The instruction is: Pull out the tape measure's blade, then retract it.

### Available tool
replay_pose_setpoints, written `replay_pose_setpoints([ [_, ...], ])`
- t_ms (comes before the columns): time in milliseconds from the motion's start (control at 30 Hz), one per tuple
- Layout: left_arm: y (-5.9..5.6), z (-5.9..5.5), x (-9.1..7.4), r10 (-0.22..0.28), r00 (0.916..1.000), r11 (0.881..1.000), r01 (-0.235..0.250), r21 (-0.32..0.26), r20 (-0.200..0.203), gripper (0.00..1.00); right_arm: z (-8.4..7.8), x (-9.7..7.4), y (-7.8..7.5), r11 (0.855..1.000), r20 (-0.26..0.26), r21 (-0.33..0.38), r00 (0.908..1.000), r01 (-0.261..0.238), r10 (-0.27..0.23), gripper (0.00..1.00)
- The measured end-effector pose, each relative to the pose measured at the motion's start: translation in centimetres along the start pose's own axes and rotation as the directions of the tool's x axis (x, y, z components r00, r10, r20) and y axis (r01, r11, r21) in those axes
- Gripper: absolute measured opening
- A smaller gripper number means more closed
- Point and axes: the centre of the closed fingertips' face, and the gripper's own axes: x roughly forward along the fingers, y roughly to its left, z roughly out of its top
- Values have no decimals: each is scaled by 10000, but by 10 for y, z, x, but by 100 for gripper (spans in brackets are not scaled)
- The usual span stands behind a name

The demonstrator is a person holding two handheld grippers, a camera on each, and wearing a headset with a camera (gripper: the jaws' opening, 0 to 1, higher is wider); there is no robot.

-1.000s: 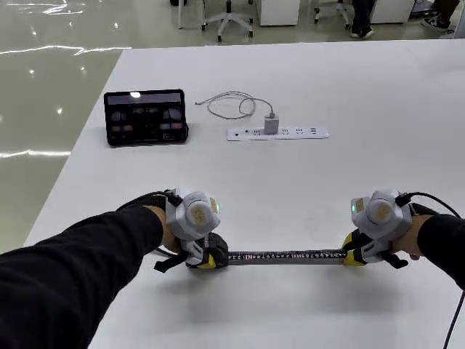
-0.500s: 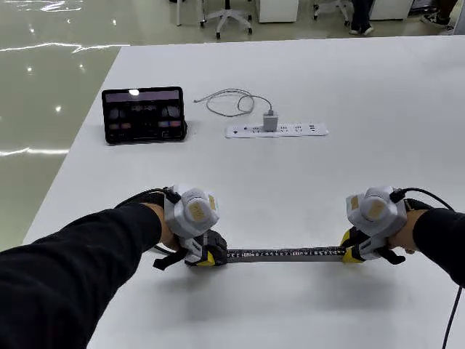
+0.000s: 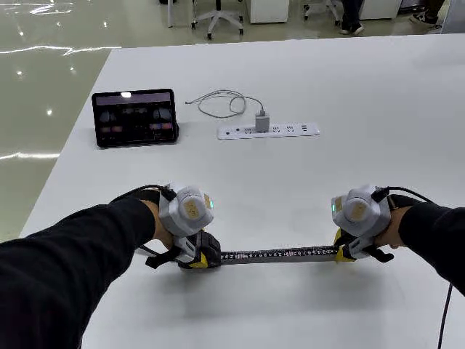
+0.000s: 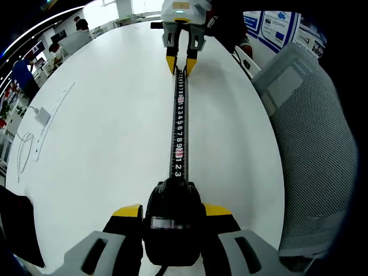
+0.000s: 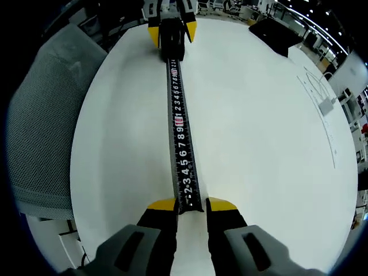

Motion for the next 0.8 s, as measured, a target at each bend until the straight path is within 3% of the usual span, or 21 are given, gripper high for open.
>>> replay_pose_setpoints([
  [100, 1, 0, -3, -24, 10000, 10000, 24, -57, 60, 36, 3, -2, -1, 9997, 50, 223, 9999, 109, -110, 19],
  [200, 7, 1, -7, 250, 9996, 9995, -247, -198, 152, 42, 5, -2, 0, 9991, 19, 410, 10000, 88, -89, 25],
  [267, 10, 6, -9, 383, 9984, 9979, -361, -530, 424, 45, 3, -2, -2, 9961, -135, 837, 9996, 276, -265, 36],
  [333, 14, 6, -11, 485, 9975, 9955, -441, -835, 518, 54, 3, -2, 0, 9950, -47, 984, 9999, 164, -160, 46],
  [433, 16, 0, -12, 623, 9977, 9932, -593, -1003, 268, 65, -3, -3, 3, 9938, -134, 1107, 9999, 46, -31, 49],
  [500, 17, 0, -13, 593, 9978, 9916, -553, -1170, 310, 73, -5, -4, 5, 9914, -106, 1305, 9999, -22, 36, 53],
  [567, 18, 0, -13, 650, 9970, 9871, -580, -1491, 428, 79, -7, -5, 7, 9904, -136, 1381, 9999, -57, 77, 53],
  [667, 18, -5, -14, 699, 9973, 9780, -644, -1987, 209, 90, -11, -7, 5, 9877, -175, 1562, 9998, -16, 44, 55],
  [800, 17, -11, -15, 771, 9970, 9743, -730, -2130, 110, 92, -7, -10, 3, 9795, 221, 2013, 9997, 91, -138, 57],
])
